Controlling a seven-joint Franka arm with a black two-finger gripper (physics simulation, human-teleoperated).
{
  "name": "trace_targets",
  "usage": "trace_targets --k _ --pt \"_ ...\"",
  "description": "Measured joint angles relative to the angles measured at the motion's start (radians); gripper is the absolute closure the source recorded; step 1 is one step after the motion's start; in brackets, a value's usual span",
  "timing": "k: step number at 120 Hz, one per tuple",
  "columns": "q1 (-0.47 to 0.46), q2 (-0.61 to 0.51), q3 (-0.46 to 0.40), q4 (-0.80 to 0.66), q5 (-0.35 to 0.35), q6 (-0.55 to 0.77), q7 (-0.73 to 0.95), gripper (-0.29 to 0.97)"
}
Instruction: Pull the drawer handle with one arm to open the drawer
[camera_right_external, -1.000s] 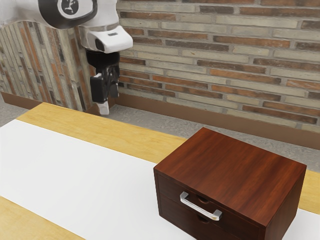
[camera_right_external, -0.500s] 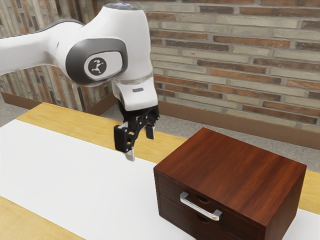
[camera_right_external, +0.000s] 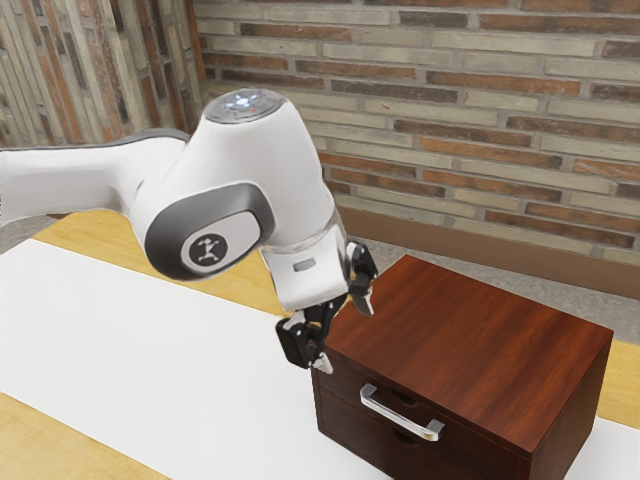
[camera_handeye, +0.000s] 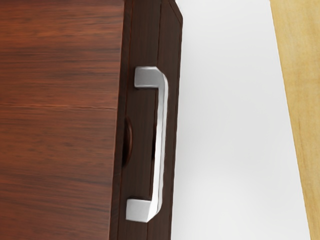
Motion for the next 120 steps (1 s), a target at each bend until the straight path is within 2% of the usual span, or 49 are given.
trace_targets --k 24,42,120 --pt "-0.008 -0.004 -0.029 -0.055 -0.005 0.069 -0.011 0.26" --pt "-0.008 0.01 -0.033 -0.073 -0.003 0.099 -0.021 0.35" --pt "-0.017 0.179 -0.047 -0.098 0.008 0.242 -0.046 0.41"
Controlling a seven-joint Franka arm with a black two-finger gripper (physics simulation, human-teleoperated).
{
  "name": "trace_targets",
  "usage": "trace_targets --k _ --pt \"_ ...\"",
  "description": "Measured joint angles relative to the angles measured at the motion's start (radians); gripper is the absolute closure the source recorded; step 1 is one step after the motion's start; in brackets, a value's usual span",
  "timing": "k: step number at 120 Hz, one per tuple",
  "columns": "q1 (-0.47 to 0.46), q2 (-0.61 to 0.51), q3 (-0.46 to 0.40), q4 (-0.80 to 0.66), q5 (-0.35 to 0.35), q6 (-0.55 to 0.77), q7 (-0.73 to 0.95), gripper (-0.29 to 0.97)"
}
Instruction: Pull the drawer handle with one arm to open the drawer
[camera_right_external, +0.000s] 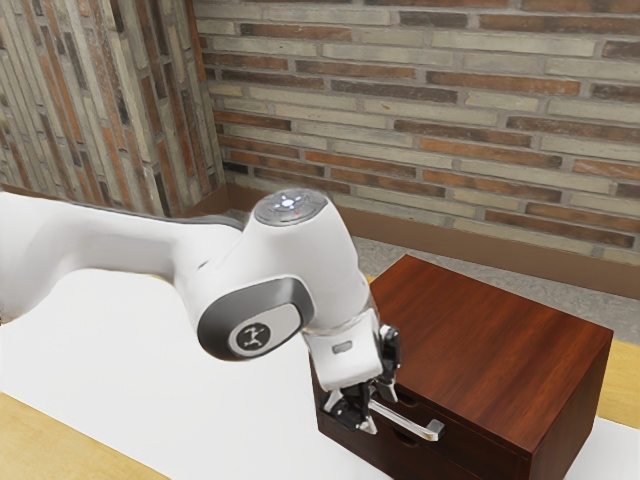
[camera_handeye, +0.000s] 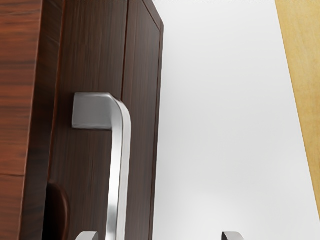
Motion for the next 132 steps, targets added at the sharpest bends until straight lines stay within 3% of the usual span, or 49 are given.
trace_targets --k 48,58,74,99,132 --pt "-0.022 0.046 0.0 -0.012 0.059 0.059 -0.011 0.41" --pt "-0.03 0.051 0.004 -0.022 0.064 0.071 -0.017 0.3" --pt "-0.034 0.054 0.003 -0.035 0.066 0.082 -0.022 0.4" --pt "-0.045 0.034 0.003 -0.062 0.073 0.092 -0.03 0.66" --pt "-0.046 -0.046 0.0 -0.128 0.086 0.098 -0.044 0.76"
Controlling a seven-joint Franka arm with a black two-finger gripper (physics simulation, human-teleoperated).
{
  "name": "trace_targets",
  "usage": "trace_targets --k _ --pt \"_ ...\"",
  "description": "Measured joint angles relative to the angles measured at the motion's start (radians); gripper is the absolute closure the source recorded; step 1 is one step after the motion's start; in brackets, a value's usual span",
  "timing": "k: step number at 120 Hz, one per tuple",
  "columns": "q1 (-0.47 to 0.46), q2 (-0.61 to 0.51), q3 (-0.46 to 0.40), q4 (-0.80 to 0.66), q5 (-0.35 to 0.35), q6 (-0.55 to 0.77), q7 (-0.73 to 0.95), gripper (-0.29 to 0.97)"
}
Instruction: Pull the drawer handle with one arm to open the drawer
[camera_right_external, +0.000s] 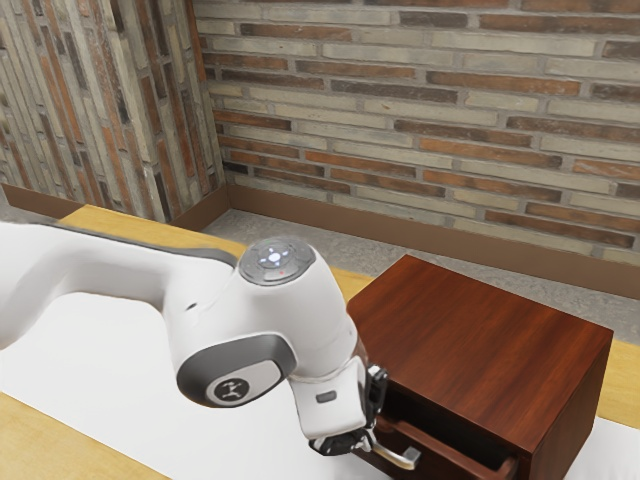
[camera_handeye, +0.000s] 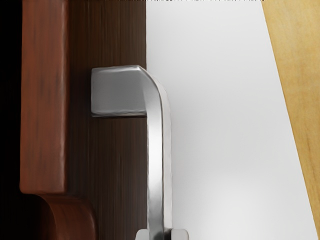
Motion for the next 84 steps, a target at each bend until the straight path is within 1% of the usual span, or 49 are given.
trace_targets --k 18,34,49,70,84 --pt "-0.022 -0.018 0.0 -0.023 0.003 0.004 -0.012 0.78" --pt "-0.044 -0.081 -0.001 -0.071 0.003 0.006 -0.022 0.79" --pt "-0.049 -0.135 -0.019 -0.116 -0.002 0.008 -0.032 0.79" --pt "-0.046 -0.197 -0.068 -0.153 -0.009 0.009 -0.05 0.79" --pt "-0.043 -0.225 -0.109 -0.169 -0.029 0.009 -0.059 0.79"
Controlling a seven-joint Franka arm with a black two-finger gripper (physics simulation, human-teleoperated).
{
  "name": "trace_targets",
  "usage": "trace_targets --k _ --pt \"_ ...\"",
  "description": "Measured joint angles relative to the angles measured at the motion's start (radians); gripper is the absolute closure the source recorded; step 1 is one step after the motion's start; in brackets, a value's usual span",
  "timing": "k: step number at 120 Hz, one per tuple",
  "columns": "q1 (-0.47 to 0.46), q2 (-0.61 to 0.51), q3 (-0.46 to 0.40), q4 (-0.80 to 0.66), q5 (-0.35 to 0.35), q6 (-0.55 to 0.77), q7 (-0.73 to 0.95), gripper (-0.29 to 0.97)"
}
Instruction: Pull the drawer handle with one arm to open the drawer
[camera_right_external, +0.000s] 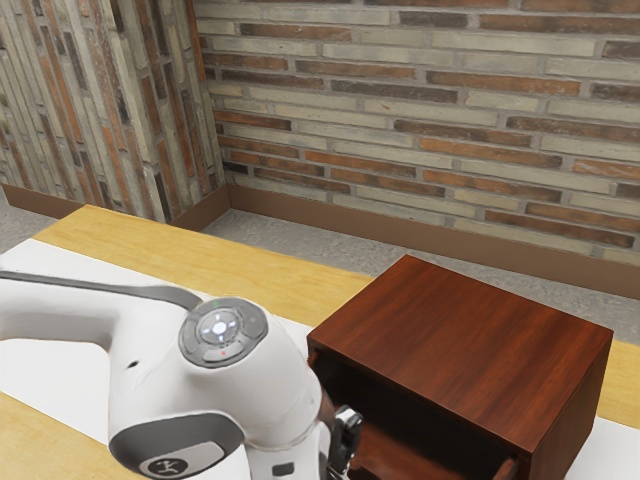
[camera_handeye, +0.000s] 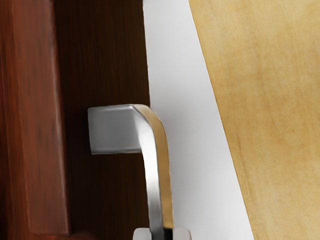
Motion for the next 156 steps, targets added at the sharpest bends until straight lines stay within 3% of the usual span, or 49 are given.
trace_targets --k 37,98,156 --pt "0.005 -0.071 -0.068 -0.052 -0.094 -0.002 -0.021 0.79" --pt "0.007 -0.155 -0.135 -0.097 -0.185 -0.016 -0.04 0.78" --pt "0.0 -0.175 -0.135 -0.084 -0.26 -0.062 -0.035 0.55"
